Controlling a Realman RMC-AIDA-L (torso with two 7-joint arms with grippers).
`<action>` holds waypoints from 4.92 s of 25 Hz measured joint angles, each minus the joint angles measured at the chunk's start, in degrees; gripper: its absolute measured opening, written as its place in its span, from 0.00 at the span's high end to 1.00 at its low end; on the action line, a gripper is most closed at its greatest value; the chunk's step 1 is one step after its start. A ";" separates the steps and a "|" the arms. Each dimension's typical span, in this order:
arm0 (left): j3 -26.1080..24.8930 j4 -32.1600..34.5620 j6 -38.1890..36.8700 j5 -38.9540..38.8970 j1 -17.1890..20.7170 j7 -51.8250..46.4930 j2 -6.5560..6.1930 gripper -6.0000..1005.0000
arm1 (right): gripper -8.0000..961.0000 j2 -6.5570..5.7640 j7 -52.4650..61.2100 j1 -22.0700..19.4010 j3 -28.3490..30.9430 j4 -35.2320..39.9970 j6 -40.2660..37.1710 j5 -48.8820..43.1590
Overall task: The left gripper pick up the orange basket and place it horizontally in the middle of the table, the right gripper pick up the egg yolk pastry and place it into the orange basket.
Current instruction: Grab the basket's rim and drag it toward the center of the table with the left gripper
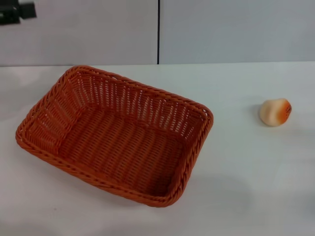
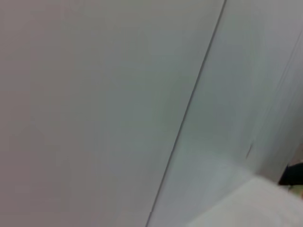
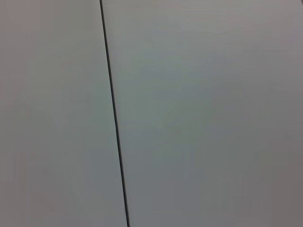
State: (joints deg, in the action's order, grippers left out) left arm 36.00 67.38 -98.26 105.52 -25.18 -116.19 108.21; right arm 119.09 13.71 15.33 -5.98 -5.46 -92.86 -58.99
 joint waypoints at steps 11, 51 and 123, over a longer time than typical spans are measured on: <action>0.68 1.68 -0.50 16.76 -4.56 -4.90 2.30 0.20 | 0.30 0.00 0.00 0.59 0.00 -0.07 1.29 -0.33; 7.99 -4.75 12.35 42.40 -9.37 -8.75 9.26 0.53 | 0.30 0.16 0.09 0.54 0.01 -0.16 2.16 -0.02; 0.59 -10.57 3.64 18.66 2.35 -20.66 9.79 0.81 | 0.30 -0.09 0.09 5.93 0.09 2.47 10.25 0.08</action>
State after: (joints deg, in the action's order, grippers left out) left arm 36.60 56.81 -94.62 124.18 -22.83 -136.84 118.01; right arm 119.00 13.80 21.27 -5.88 -2.99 -82.61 -58.91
